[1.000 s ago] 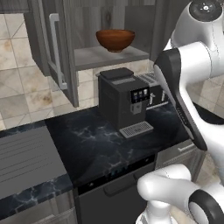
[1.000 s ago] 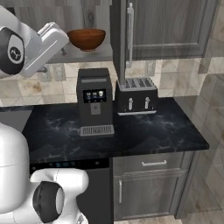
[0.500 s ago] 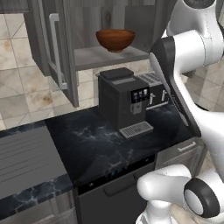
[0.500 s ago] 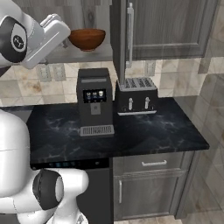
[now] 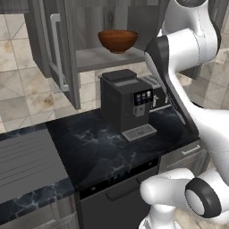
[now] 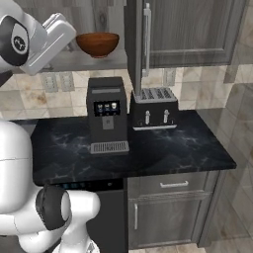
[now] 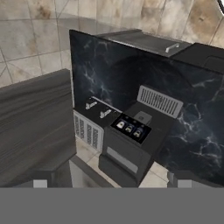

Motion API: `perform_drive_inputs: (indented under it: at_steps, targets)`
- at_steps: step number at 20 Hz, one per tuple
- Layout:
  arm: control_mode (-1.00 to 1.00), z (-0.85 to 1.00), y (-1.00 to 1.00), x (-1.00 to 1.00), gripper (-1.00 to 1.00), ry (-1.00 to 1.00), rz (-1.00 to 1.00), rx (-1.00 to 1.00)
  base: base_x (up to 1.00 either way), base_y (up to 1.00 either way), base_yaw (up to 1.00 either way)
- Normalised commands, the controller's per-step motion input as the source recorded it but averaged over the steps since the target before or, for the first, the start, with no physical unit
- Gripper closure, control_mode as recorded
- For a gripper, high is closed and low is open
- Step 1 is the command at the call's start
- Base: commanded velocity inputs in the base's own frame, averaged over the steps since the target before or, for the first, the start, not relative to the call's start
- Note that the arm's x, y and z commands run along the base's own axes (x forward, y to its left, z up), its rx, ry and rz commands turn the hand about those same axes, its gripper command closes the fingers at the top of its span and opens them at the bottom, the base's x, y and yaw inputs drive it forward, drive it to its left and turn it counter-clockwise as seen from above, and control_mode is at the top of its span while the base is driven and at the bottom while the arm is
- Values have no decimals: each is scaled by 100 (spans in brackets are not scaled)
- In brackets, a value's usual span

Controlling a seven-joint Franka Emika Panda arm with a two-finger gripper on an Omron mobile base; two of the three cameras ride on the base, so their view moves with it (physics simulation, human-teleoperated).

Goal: Move the bowls from the cabinet to the plates on the dining table.

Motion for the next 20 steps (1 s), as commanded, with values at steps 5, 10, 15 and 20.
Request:
perform_drive_inputs:
  at_steps: [5, 10, 15, 20]
  targets:
    - [-100, 0, 6, 13, -100, 0, 3, -3, 0, 0, 0]
    - [-100, 0, 1, 16, -100, 0, 5, -5, 0, 0, 0]
    - [-100, 0, 0, 26, -100, 0, 7, -6, 0, 0, 0]
    - [-100, 0, 0, 33, -100, 0, 8, -6, 0, 0, 0]
